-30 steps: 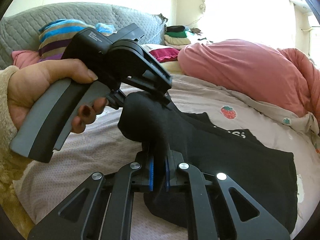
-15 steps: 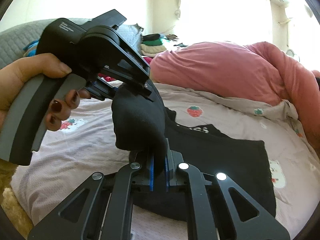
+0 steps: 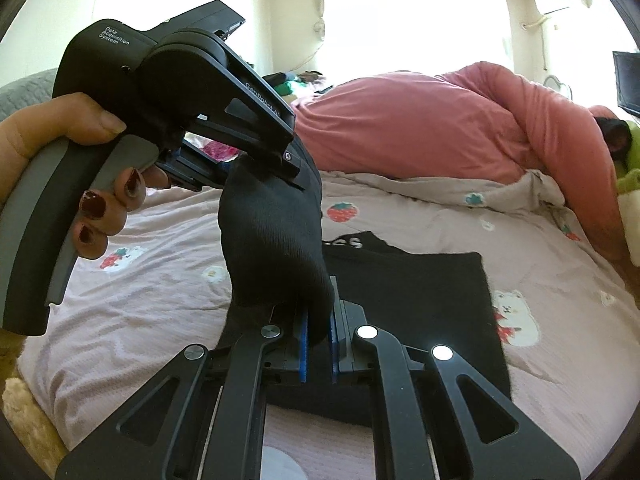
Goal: Fold small clothes
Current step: 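Lift the held edge with both tools and fold the sweatshirt over in half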
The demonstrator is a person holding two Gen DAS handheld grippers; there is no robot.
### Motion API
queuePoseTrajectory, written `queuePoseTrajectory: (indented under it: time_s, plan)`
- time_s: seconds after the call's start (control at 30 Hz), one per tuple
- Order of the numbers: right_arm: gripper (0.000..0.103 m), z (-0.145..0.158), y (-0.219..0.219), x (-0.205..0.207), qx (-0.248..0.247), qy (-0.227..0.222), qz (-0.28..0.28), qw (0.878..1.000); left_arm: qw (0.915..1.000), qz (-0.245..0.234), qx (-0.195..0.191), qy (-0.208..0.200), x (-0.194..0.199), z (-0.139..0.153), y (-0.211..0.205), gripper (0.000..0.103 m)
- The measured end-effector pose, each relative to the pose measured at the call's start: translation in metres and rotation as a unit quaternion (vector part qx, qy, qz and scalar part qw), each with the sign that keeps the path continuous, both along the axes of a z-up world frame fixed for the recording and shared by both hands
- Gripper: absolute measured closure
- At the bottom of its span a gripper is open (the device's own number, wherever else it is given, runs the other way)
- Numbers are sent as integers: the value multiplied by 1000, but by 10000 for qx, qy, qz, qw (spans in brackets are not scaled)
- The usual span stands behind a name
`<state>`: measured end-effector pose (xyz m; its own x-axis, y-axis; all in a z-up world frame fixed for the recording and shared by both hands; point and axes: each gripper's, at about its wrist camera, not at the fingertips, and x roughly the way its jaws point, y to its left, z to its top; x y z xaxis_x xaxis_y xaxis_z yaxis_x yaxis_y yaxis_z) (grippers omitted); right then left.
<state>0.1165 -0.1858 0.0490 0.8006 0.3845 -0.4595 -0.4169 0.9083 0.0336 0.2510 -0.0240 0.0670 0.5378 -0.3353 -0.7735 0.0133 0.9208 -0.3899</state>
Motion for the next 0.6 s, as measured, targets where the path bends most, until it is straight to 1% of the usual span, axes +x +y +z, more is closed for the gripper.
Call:
queuePoseTrajectory:
  time_s: [0.17,0.4,0.6]
  plan:
    - [96,-6,-25,1,94,91,-198,9997,9999,-140,83,58,4,-5,-27,84]
    - [96,-23,-51,3,136,310,-416,9986,9989,-315,263,213,14,-22,-64,84]
    - [96,-41,-64,6,261,593,-542,9964,9982,-382,297,366,21,-38,-79,84]
